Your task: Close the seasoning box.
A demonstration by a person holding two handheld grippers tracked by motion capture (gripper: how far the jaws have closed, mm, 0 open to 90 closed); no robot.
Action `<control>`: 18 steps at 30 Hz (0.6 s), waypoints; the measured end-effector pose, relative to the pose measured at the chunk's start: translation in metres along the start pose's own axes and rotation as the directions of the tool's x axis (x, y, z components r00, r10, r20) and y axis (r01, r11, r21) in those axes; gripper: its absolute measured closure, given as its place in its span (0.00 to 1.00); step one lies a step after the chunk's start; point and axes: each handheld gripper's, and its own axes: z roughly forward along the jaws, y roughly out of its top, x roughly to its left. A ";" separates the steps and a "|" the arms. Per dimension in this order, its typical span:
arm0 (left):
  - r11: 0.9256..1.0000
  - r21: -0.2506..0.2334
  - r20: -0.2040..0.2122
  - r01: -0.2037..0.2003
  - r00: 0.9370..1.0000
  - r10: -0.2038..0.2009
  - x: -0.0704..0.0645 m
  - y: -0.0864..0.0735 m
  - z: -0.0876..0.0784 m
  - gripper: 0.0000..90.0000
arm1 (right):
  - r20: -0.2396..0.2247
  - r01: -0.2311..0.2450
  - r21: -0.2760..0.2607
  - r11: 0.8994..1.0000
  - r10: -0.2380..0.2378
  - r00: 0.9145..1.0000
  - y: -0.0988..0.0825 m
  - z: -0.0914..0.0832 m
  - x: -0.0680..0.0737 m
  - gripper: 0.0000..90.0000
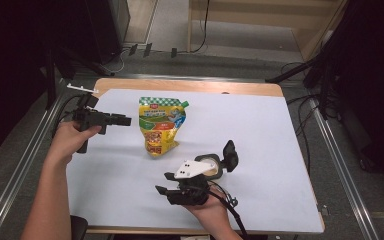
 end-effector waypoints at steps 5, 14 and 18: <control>1.000 0.004 0.000 0.023 1.000 -0.023 0.005 -0.002 0.005 0.47 | 0.006 -0.002 0.000 1.000 0.002 1.000 0.004 -0.004 -0.002 0.59; 1.000 0.010 -0.020 0.024 1.000 -0.024 0.012 -0.004 0.012 0.45 | 0.025 -0.020 -0.007 1.000 0.020 0.999 0.012 -0.019 -0.007 0.62; 0.999 0.021 -0.017 0.033 0.999 -0.033 0.017 -0.006 0.016 0.45 | 0.046 -0.031 -0.014 0.999 0.032 0.998 0.016 -0.028 -0.012 0.63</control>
